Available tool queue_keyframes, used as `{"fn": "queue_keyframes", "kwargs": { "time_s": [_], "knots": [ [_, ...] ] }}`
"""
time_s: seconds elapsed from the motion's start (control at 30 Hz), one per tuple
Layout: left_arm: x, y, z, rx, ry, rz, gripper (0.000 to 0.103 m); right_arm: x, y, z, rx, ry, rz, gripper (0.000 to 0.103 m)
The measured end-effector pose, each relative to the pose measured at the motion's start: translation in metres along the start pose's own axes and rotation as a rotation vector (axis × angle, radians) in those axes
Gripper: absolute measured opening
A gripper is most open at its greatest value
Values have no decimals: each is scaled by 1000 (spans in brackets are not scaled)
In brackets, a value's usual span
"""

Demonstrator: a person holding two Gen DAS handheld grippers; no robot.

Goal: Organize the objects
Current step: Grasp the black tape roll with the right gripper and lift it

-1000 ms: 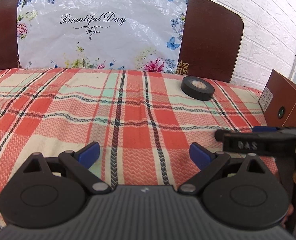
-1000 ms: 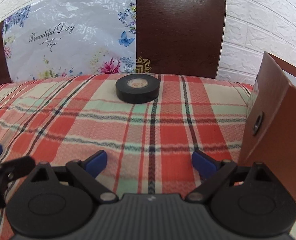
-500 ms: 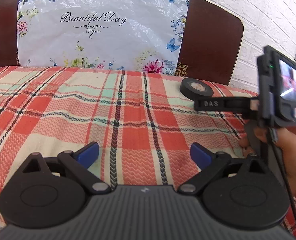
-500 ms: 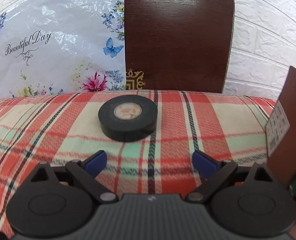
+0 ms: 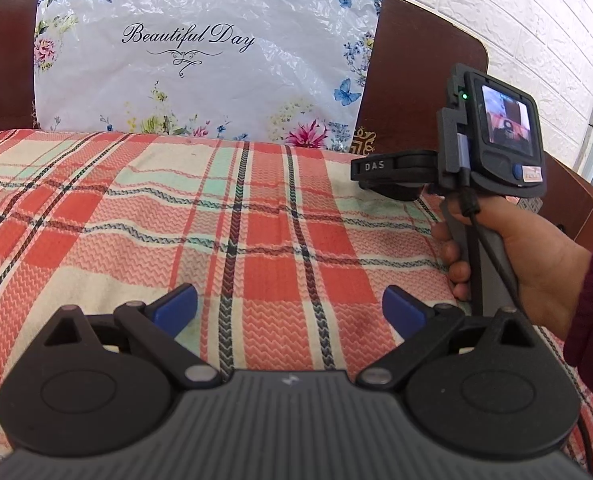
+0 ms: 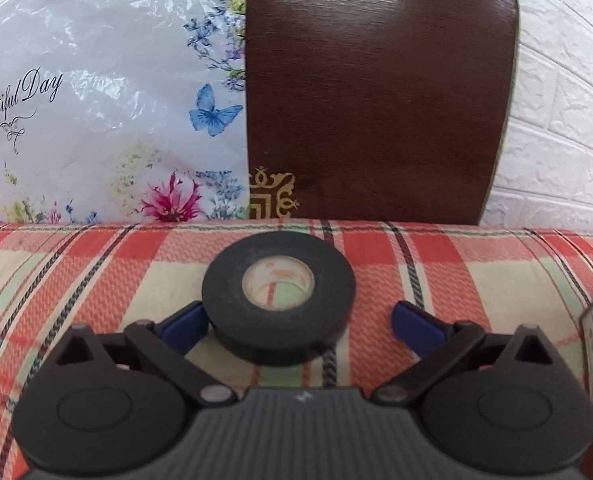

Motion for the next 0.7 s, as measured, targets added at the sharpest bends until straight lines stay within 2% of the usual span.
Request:
{"fn": "queue_keyframes", "kwargs": {
  "time_s": [0.03,0.37,0.7],
  "knots": [
    [0,0,0,0,-2,-1,100,-1,-1,4,-8,-24,-12,81],
    [1,1,1,-1,-10,-4,100,-10,-17,1,43,-9,5,81],
    [1,0,1,-5,-23,-10,100,-61,-88,-21,126,-50,74,81]
  ]
}}
Point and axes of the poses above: each gripper's, at about its wrist camera, not at the fingertips, and y roughly the way its jaws point, z to its left, x to its top, the point moved 7 cm from there along y, roughly the way its jaws point, and after that the axes turned 15 degrees about y, right-handed, at the moved point
